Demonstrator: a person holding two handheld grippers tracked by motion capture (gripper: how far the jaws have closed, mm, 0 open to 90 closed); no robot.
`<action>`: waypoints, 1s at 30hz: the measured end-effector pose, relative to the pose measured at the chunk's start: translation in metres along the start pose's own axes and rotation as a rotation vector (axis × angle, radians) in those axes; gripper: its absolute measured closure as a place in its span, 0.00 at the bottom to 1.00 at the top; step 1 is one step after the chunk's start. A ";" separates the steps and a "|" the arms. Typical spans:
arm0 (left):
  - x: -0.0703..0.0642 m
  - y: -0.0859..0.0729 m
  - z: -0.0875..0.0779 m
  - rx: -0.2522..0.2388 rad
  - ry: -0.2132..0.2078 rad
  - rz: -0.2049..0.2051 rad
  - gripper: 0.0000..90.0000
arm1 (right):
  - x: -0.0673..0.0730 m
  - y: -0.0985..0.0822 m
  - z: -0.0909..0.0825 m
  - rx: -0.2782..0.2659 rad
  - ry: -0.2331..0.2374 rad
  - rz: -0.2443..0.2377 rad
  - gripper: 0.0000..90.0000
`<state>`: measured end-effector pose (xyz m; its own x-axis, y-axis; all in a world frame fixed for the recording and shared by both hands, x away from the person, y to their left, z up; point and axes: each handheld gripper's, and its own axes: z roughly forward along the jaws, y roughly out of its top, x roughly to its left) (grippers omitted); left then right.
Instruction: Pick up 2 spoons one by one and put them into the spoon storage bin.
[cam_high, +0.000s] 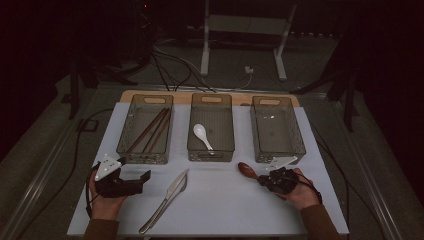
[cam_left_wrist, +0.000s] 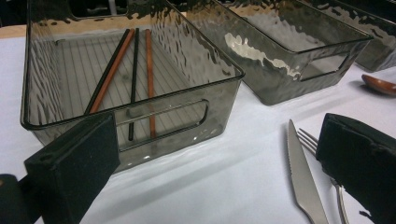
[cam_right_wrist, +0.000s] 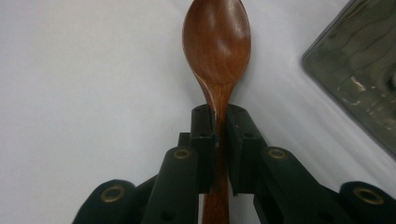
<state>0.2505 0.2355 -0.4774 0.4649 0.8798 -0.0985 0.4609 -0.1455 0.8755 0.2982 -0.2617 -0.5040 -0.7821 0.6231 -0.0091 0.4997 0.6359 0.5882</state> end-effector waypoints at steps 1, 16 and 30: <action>0.000 0.000 0.000 0.000 0.000 -0.001 0.01 | 0.000 0.000 -0.001 -0.009 0.000 0.005 0.92; 0.000 0.000 0.000 -0.001 0.001 -0.001 0.01 | 0.001 0.006 -0.014 -0.102 -0.040 0.045 0.92; 0.000 0.000 0.000 -0.003 0.001 -0.002 0.01 | 0.000 0.033 -0.031 -0.185 -0.070 0.047 0.92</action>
<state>0.2506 0.2359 -0.4773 0.4633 0.8805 -0.1002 0.4596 -0.1421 0.8767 0.3026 -0.2549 -0.4594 -0.7285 0.6843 -0.0308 0.4530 0.5151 0.7277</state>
